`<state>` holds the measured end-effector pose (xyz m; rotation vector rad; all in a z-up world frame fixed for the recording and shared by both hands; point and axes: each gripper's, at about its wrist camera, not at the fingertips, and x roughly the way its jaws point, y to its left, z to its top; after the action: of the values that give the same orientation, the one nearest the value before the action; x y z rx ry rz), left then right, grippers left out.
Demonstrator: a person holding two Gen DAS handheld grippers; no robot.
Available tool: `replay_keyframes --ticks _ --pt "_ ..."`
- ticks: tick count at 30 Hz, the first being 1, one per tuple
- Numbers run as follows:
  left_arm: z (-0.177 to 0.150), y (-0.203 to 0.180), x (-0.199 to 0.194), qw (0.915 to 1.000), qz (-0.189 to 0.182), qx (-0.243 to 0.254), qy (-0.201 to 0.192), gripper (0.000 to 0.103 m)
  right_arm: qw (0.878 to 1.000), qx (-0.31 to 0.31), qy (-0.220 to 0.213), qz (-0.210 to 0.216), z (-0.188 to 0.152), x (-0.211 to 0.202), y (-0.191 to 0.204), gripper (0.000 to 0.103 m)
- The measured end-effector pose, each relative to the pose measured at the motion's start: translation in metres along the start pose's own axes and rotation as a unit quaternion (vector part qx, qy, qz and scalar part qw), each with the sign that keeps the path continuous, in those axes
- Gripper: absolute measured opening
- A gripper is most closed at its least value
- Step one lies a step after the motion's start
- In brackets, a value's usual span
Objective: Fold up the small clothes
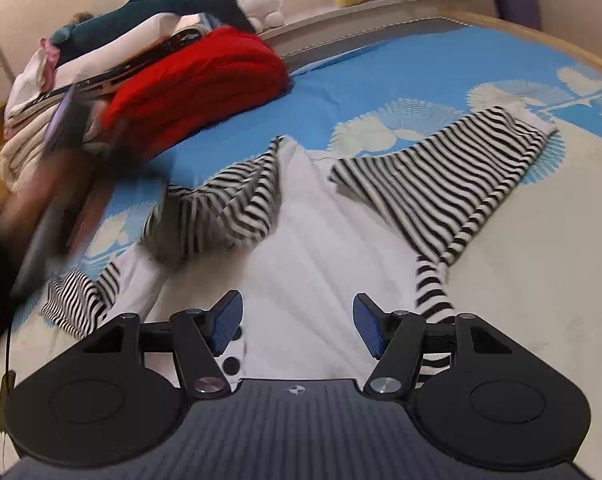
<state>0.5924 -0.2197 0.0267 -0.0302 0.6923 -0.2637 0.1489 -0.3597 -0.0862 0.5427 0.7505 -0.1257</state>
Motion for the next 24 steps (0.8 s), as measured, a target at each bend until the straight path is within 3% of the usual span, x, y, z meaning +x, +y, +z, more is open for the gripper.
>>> replay_keyframes --ticks 1,2,3,4,6,9,12,15,19,21,22,24 --pt "0.035 0.005 -0.006 0.9976 -0.011 -0.046 -0.05 0.033 1.0 -0.001 0.002 0.002 0.0 0.001 0.001 0.063" --pt "0.049 0.011 -0.014 0.9928 -0.018 -0.085 -0.083 0.084 1.0 -0.008 0.006 0.005 0.0 0.003 0.003 0.063" --pt "0.057 0.016 -0.023 0.9865 -0.011 -0.122 -0.108 0.101 1.0 -0.01 0.009 0.007 0.0 0.004 0.003 0.063" --pt "0.058 0.019 -0.031 0.9828 0.011 -0.136 -0.125 0.103 1.0 -0.011 0.013 0.008 0.0 0.005 0.002 0.063" --pt "0.049 0.024 -0.033 0.9889 0.015 -0.083 -0.122 0.103 1.0 -0.015 0.018 0.015 0.001 0.006 0.001 0.063" --pt "0.007 0.055 -0.024 0.9964 0.038 -0.029 -0.07 0.103 1.0 -0.006 0.021 0.012 0.004 0.009 -0.002 0.063" --pt "-0.061 0.116 -0.033 0.9976 0.053 -0.041 -0.017 0.103 0.999 -0.009 0.024 0.018 0.0 0.008 -0.002 0.063" --pt "-0.131 0.2 -0.058 0.9933 0.075 -0.086 0.017 0.103 1.0 -0.019 0.021 0.0 -0.004 0.008 -0.004 0.063" --pt "-0.221 0.316 -0.112 0.9764 0.14 -0.164 0.015 0.103 1.0 -0.006 0.021 -0.016 -0.003 0.014 -0.01 0.063" --pt "-0.257 0.373 -0.14 0.9613 0.187 -0.203 -0.001 0.103 1.0 -0.004 0.022 -0.021 -0.004 0.019 -0.01 0.063" --pt "-0.269 0.399 -0.149 0.9499 0.206 -0.235 -0.007 0.103 1.0 -0.003 0.021 -0.022 -0.004 0.022 -0.009 0.063" --pt "-0.296 0.451 -0.166 0.9182 0.218 -0.33 -0.019 0.103 0.999 -0.003 0.016 -0.028 -0.004 0.027 -0.007 0.063"
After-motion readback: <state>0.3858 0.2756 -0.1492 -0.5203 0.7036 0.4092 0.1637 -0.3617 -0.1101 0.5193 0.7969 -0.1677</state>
